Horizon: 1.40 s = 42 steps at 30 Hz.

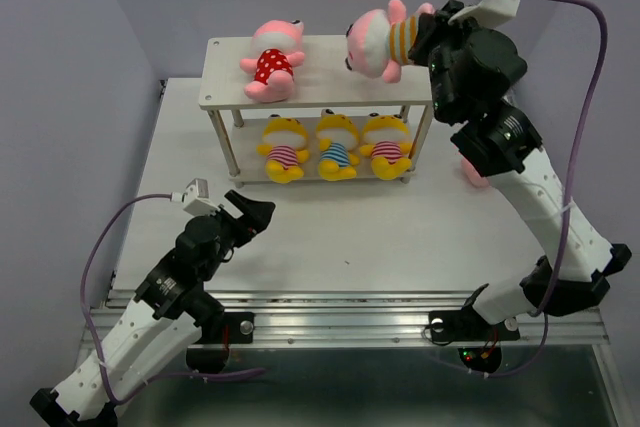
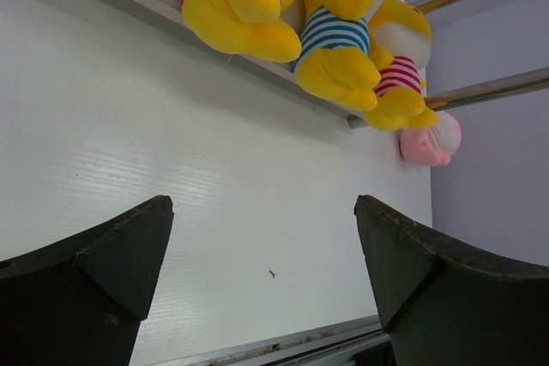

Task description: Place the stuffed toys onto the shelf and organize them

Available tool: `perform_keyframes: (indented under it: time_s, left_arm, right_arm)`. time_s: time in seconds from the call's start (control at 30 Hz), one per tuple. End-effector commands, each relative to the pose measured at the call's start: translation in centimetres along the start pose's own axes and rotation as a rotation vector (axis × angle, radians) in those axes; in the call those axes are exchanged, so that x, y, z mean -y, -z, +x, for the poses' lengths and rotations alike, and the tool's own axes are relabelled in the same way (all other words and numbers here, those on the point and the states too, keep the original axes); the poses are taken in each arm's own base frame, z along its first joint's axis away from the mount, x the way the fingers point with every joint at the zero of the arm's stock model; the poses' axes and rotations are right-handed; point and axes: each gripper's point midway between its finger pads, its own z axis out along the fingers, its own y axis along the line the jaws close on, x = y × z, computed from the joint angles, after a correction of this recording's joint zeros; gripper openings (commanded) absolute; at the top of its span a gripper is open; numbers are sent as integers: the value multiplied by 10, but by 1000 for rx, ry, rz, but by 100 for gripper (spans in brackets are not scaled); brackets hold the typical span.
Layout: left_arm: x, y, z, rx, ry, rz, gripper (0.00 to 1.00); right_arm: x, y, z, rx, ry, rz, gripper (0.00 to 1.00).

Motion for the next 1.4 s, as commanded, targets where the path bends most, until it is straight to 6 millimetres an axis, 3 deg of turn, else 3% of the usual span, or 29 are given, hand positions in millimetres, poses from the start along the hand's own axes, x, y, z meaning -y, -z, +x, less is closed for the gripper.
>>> perform_keyframes:
  time_s: [0.0, 0.2, 0.3, 0.37, 0.53, 0.67, 0.73, 0.77, 0.9, 1.07, 1.37]
  left_arm:
    - [25, 6, -21, 53, -12, 64, 99]
    - [25, 4, -20, 52, -16, 64, 99]
    - [26, 6, -24, 58, -24, 58, 99]
    - [27, 7, -25, 62, -26, 59, 99]
    - [29, 5, -25, 60, -14, 59, 99]
    - [32, 2, -20, 41, -5, 78, 99]
    - [30, 1, -17, 30, -4, 69, 99]
    - [30, 1, -16, 26, -4, 68, 99]
    - [27, 0, -15, 23, -5, 54, 99]
    - [21, 1, -12, 24, 9, 48, 99]
    - [22, 6, -17, 33, 13, 49, 99]
  right_arm:
    - [49, -13, -31, 118, 9, 400, 1]
    - [82, -19, 4, 97, 106, 749, 1]
    - [86, -20, 25, 88, 113, 789, 1]
    - [90, -12, 28, 92, 117, 852, 1]
    - [82, 2, 35, 82, 95, 962, 1]
    - [88, 20, 69, -23, -56, 912, 1]
    - [84, 18, 82, -111, 21, 876, 1]
    - [78, 7, 101, -131, 59, 876, 1]
    - [55, -2, 118, -155, 81, 836, 5]
    - [52, -4, 112, -141, 54, 829, 6]
    - [55, 0, 111, -143, 53, 833, 31]
